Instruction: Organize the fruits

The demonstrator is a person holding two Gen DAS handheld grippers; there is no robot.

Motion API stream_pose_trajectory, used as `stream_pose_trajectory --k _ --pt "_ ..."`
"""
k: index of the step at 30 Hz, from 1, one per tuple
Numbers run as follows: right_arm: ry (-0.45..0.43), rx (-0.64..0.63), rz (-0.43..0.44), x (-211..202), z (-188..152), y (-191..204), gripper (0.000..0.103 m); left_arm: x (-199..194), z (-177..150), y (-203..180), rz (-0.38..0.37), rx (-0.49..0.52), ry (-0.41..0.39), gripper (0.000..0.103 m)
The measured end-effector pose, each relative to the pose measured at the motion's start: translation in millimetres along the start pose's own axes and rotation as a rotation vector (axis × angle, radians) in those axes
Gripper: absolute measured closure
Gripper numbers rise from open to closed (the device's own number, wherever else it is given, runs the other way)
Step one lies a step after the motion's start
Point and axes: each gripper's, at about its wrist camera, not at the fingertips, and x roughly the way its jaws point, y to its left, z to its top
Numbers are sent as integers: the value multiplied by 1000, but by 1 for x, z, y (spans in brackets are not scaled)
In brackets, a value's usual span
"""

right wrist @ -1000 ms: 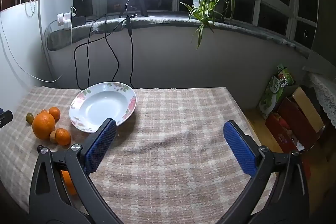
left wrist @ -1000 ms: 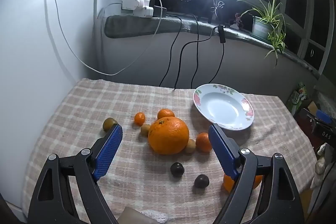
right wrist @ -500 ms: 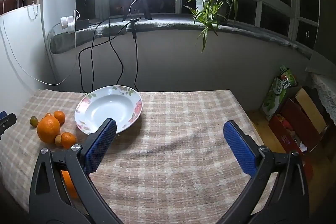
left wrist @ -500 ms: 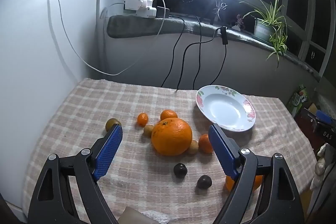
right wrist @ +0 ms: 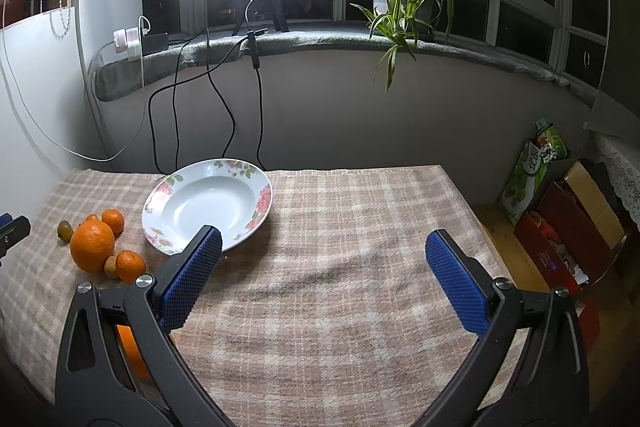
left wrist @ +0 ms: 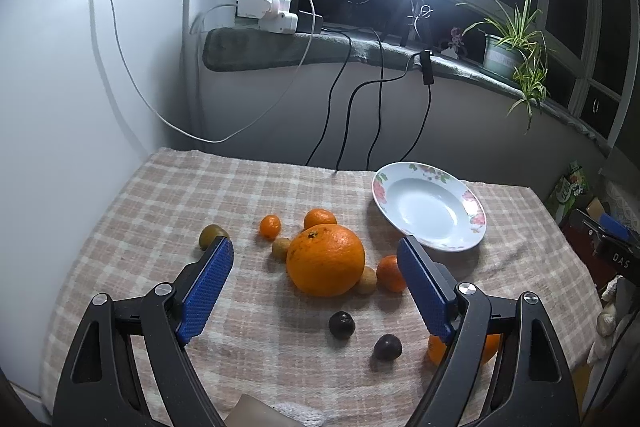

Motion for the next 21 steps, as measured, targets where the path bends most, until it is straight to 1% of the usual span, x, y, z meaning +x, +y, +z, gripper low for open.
stream_pose_trajectory --k 21 --pt "3 -2 -6 2 -1 1 0 4 1 -2 -2 1 9 19"
